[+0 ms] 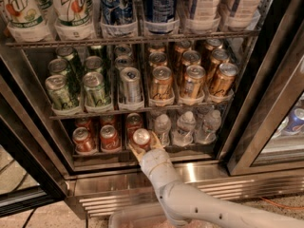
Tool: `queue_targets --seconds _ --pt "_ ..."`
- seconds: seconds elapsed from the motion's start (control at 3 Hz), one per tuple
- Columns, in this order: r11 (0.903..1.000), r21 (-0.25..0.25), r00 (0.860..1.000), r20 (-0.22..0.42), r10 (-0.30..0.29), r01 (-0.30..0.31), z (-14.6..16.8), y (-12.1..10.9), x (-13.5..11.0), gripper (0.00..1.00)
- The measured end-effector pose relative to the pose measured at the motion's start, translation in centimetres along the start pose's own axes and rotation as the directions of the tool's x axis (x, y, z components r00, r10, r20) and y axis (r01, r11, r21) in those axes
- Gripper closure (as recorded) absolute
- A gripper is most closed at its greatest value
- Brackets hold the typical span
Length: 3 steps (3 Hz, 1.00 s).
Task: Pick coke can from bottom shelf of fridge
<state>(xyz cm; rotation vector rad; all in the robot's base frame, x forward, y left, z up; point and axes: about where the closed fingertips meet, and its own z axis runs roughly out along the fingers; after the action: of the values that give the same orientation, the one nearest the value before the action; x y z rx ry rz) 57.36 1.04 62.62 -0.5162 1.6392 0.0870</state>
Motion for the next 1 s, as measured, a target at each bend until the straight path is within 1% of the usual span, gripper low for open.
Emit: queue_targets --seconds 0.33,0.67,1.0 --pt "0.9971 -0.061 0.996 -0.076 -0.049 0.045 -3.1 -0.9 0.8 1.00" --pt "0.9833 -0.171 0.987 -0.137 -0.086 0.062 -5.9 -0.3 1.6 1.00" --pt "0.9583 -0.279 0.977 -0.181 -0.114 0.060 -7.8 0.3 2.4 1.00"
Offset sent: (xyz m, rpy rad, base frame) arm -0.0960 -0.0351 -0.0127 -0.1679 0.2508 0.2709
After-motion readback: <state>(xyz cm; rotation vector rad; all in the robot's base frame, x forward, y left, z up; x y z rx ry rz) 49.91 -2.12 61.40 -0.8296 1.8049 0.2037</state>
